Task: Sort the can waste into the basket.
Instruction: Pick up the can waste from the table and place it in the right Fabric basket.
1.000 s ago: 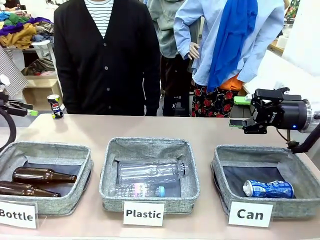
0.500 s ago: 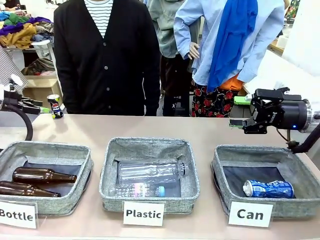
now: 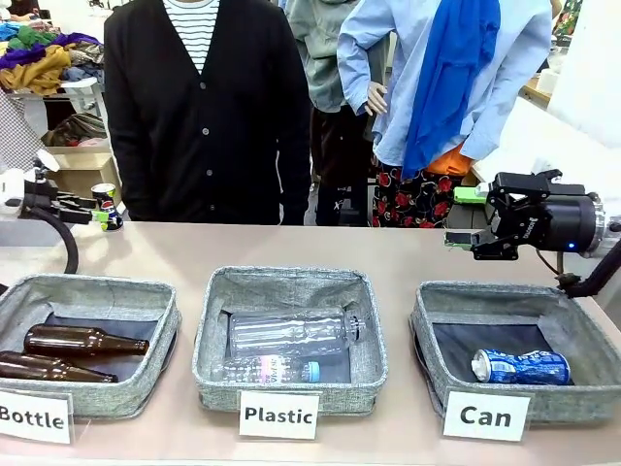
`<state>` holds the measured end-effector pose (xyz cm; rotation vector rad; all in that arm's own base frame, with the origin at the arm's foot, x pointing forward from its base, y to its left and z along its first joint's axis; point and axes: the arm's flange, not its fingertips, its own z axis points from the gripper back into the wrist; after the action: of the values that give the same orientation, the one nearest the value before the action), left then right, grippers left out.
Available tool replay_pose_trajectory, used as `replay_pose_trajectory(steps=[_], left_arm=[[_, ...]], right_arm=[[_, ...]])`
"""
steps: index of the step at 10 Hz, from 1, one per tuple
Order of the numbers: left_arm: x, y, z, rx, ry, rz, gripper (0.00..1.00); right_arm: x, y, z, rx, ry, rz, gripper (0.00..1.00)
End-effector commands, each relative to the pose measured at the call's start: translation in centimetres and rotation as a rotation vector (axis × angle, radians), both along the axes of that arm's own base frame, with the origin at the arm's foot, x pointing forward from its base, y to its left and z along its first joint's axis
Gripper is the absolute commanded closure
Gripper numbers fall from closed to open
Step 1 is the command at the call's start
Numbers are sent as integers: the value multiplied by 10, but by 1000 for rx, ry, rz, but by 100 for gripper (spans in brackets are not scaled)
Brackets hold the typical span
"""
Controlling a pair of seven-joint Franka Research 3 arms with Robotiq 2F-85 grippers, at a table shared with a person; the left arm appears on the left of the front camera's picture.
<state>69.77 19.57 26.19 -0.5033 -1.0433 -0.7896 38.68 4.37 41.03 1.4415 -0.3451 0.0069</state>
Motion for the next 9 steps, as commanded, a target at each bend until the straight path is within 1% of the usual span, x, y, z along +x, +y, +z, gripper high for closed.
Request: replay_pose_trajectory(steps=[1, 5, 6, 7, 8, 9], left_arm=[[12, -1, -1, -45, -44, -2, 0], [23, -9, 2, -68, -67, -27, 0], [24, -12, 2, -71, -66, -40, 24], [26, -14, 2, -79, -64, -53, 60], [27, -16, 3, -77, -65, -57, 84], [28, -15, 4, -78, -65, -52, 100]], right_arm=[[-1, 2, 4, 10, 19, -2, 0], [-1, 2, 4, 10, 19, -2, 0], [-1, 2, 4, 10, 19, -2, 0], [-1, 2, 4, 10, 19, -2, 0], [-1, 2, 4, 10, 19, -2, 0], [-1, 2, 4, 10, 19, -2, 0]])
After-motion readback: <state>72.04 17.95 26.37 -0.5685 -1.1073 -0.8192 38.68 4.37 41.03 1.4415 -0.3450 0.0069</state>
